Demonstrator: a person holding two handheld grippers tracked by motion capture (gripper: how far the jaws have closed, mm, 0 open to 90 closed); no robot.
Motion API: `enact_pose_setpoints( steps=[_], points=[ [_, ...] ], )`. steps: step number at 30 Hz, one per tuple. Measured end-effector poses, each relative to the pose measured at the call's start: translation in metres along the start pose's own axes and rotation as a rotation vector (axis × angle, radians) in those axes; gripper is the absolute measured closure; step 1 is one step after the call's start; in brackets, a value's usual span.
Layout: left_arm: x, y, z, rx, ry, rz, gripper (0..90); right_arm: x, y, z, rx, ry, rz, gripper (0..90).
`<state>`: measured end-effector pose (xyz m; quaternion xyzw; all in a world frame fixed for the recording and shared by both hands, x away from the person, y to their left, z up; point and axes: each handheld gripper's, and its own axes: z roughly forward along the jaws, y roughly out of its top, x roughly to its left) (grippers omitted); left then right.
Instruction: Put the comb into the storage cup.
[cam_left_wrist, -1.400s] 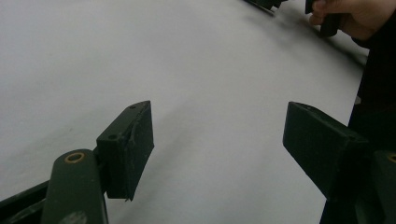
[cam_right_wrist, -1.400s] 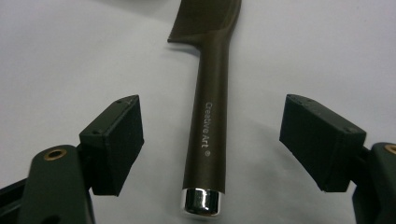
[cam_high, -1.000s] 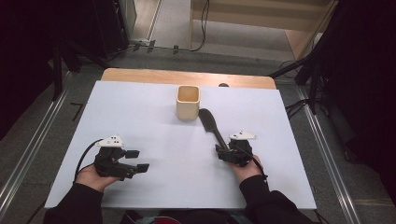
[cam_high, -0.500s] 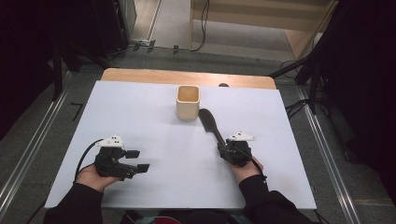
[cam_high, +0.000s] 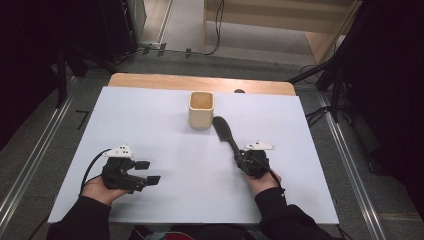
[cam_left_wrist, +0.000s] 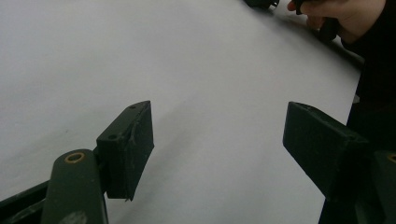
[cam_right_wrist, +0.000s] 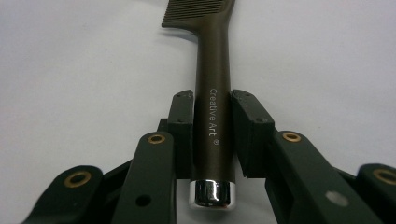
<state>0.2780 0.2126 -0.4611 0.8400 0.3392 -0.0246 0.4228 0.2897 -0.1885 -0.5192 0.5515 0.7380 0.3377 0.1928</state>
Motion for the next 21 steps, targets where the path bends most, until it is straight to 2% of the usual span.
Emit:
enact_pose_setpoints(
  steps=[6, 21],
  points=[
    [0.0, 0.0, 0.0, 0.001, -0.002, -0.003, 25.5, -0.003, 0.002, 0.0, 0.011, 0.011, 0.045, 70.0],
    [0.001, 0.001, 0.0, 0.001, -0.002, -0.009, 25.5, -0.011, 0.008, -0.005, 0.018, 0.041, 0.074, 70.3]
  ],
)
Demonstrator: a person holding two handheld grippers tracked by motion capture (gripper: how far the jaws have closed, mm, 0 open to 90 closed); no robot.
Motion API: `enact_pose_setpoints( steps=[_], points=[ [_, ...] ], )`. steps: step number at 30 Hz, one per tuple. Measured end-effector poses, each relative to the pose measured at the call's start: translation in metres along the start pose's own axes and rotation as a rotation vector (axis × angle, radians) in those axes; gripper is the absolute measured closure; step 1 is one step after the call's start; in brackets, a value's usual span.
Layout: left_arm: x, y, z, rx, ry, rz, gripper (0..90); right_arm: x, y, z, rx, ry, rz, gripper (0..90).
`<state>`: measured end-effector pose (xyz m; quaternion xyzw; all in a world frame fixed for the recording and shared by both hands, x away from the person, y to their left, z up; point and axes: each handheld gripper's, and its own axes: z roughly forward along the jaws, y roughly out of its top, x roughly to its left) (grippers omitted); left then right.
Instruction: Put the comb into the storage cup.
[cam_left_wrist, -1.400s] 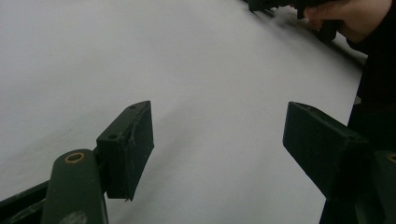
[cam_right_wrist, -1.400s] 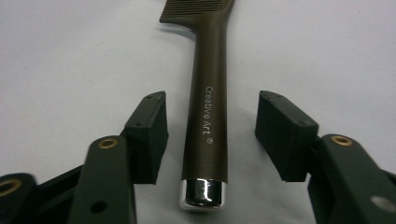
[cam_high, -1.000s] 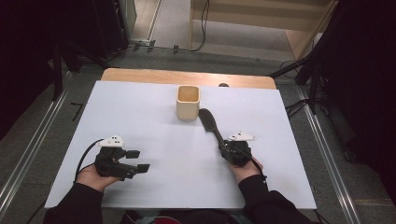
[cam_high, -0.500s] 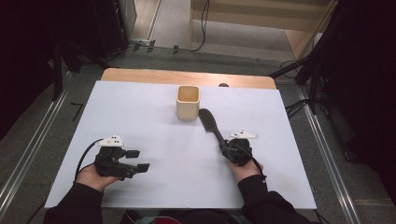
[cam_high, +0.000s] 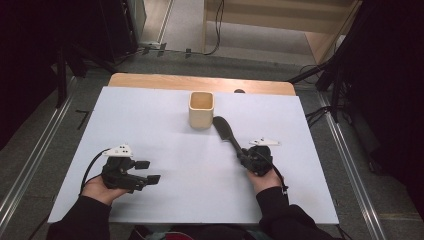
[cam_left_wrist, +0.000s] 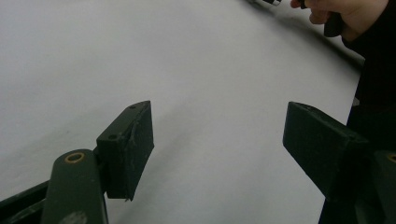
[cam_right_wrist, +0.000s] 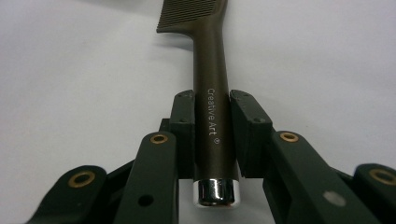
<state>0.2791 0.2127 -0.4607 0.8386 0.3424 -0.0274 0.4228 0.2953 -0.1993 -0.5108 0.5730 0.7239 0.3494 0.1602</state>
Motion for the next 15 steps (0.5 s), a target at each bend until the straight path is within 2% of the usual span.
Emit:
enact_pose_setpoints(
  steps=[8, 15],
  points=[
    [0.001, 0.0, 0.0, 0.0, -0.003, -0.01, 25.5, -0.004, 0.006, -0.005, 0.016, 0.017, 0.022, 70.4],
    [0.001, 0.001, 0.0, -0.002, -0.011, -0.021, 25.5, -0.006, 0.01, -0.012, -0.007, 0.001, 0.031, 70.4]
  ],
)
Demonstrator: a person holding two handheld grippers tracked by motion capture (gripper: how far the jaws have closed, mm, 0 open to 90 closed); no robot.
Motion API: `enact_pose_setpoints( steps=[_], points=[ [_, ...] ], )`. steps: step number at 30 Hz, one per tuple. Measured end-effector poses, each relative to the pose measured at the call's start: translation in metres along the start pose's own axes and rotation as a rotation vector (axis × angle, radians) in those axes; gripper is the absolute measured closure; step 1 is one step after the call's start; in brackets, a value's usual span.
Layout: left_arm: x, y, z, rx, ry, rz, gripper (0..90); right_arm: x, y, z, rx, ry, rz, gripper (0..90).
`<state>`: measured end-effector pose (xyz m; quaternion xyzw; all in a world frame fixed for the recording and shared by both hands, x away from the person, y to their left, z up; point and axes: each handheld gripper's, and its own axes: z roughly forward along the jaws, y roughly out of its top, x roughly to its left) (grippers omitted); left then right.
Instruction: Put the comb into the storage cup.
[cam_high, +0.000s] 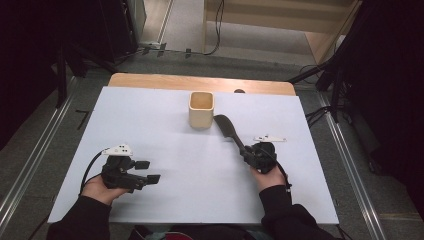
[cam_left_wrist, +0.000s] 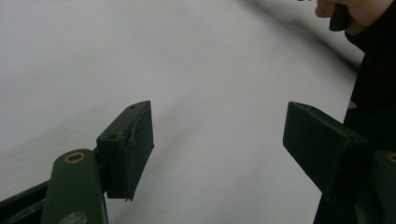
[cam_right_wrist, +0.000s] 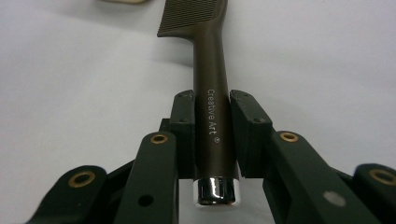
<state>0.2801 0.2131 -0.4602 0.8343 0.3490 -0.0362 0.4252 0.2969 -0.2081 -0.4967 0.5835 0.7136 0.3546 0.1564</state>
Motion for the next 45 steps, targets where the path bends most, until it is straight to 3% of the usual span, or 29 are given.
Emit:
enact_pose_setpoints(
  steps=[19, 37, 45],
  points=[
    [0.001, 0.002, 0.001, 0.007, -0.01, -0.027, 25.5, -0.012, 0.015, -0.024, -0.097, 0.006, 0.051, 70.3],
    [-0.003, 0.01, 0.004, -0.017, -0.022, -0.063, 25.5, -0.005, 0.021, -0.038, -0.162, 0.02, 0.067, 70.3],
    [-0.006, 0.027, 0.012, -0.011, -0.048, -0.094, 25.4, 0.002, 0.02, -0.038, -0.182, 0.003, 0.069, 70.3]
  ],
)
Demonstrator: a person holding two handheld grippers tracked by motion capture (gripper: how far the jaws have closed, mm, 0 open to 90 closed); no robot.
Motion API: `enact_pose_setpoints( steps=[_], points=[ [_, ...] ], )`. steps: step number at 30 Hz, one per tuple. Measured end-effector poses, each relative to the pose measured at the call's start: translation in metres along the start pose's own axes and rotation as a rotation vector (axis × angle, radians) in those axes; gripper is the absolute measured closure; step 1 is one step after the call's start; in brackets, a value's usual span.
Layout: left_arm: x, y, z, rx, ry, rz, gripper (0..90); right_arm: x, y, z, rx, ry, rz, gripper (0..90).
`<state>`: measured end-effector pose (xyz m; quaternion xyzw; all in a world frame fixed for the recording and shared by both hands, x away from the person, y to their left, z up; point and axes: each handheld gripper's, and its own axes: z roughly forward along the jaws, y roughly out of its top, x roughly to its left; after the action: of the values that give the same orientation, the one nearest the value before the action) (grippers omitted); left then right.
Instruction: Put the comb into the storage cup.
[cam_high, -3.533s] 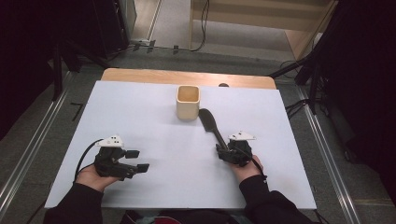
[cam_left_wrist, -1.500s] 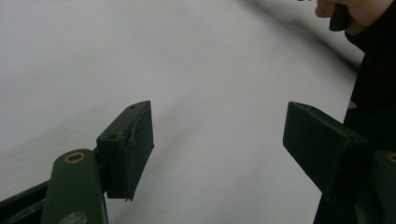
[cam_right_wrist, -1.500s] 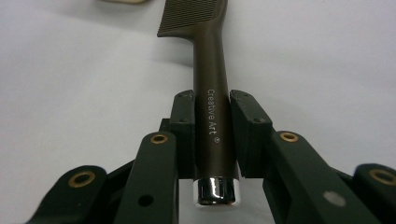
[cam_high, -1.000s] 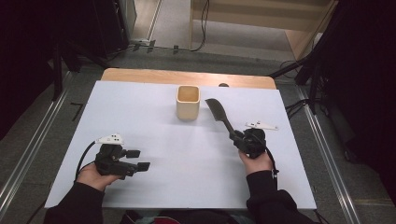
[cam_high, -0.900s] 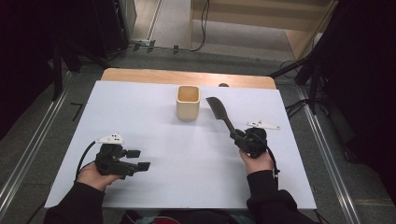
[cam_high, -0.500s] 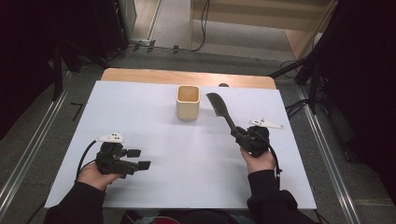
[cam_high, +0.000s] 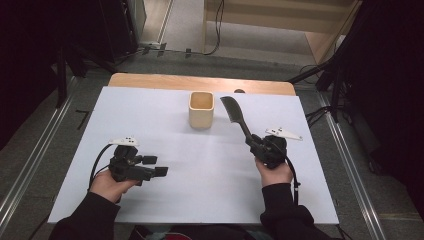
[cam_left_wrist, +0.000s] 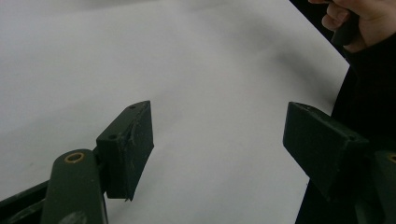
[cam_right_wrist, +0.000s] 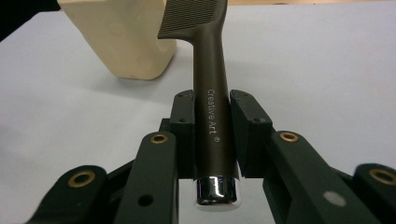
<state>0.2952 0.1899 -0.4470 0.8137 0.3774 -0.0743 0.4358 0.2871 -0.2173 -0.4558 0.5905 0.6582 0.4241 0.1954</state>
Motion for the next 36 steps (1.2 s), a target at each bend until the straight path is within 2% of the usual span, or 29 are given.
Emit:
enact_pose_setpoints(
  steps=[5, 8, 13, 20, 26, 31, 36],
  points=[
    [-0.002, 0.012, 0.007, 0.012, 0.004, 0.012, 25.4, 0.005, 0.0, -0.004, -0.03, -0.024, -0.016, 70.3],
    [-0.004, 0.021, 0.011, 0.001, 0.003, 0.012, 25.4, 0.008, 0.0, -0.007, -0.052, -0.039, -0.018, 70.3],
    [-0.007, 0.032, 0.014, -0.009, 0.001, 0.016, 25.4, 0.014, -0.004, -0.008, -0.091, -0.041, -0.004, 70.3],
    [-0.012, 0.046, 0.019, -0.005, -0.013, 0.016, 25.4, 0.02, -0.008, -0.008, -0.126, -0.047, -0.013, 70.3],
    [-0.015, 0.058, 0.028, 0.004, -0.019, 0.006, 25.8, 0.021, -0.012, -0.009, -0.138, -0.045, -0.012, 70.3],
    [-0.023, 0.066, 0.035, -0.002, -0.025, 0.031, 27.2, 0.021, -0.016, -0.008, -0.141, -0.039, 0.0, 70.3],
    [-0.026, 0.072, 0.04, -0.001, -0.033, 0.026, 27.2, 0.023, -0.019, -0.008, -0.151, -0.033, 0.0, 70.3]
  ],
)
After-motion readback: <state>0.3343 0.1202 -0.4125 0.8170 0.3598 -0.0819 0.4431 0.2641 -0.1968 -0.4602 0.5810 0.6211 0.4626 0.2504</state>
